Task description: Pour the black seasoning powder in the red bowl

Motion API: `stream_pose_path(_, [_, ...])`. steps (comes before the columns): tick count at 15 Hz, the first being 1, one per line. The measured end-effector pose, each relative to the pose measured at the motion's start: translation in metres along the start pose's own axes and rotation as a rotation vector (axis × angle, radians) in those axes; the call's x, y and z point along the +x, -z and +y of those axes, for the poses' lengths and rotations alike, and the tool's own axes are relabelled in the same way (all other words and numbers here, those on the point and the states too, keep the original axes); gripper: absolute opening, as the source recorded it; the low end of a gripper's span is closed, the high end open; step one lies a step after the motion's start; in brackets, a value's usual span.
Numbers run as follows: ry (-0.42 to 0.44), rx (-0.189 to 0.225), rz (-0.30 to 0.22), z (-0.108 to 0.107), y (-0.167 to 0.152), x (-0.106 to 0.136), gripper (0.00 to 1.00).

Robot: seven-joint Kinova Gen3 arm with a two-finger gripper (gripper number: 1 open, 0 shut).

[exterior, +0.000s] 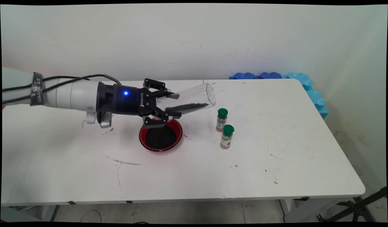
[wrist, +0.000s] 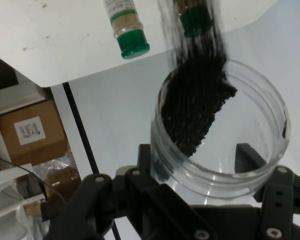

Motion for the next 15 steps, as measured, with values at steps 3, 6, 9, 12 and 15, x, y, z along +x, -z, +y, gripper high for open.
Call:
stream_pose_path(3, [0.013,-0.009,-0.015,0.0011,0.0008,0.0008,0.00])
stream_pose_path(6, [0.026,-0.017,-0.028,0.0017,0.0021,0.0019,0.00])
stream_pose_path(9, [0.040,-0.025,-0.041,0.0018,0.0033,0.0027,0.00])
stream_pose_path(12, [0.050,-0.033,-0.052,0.0022,0.0036,0.0033,0.00])
stream_pose_path(15, [0.059,-0.040,-0.063,0.0029,0.0033,0.0036,0.00])
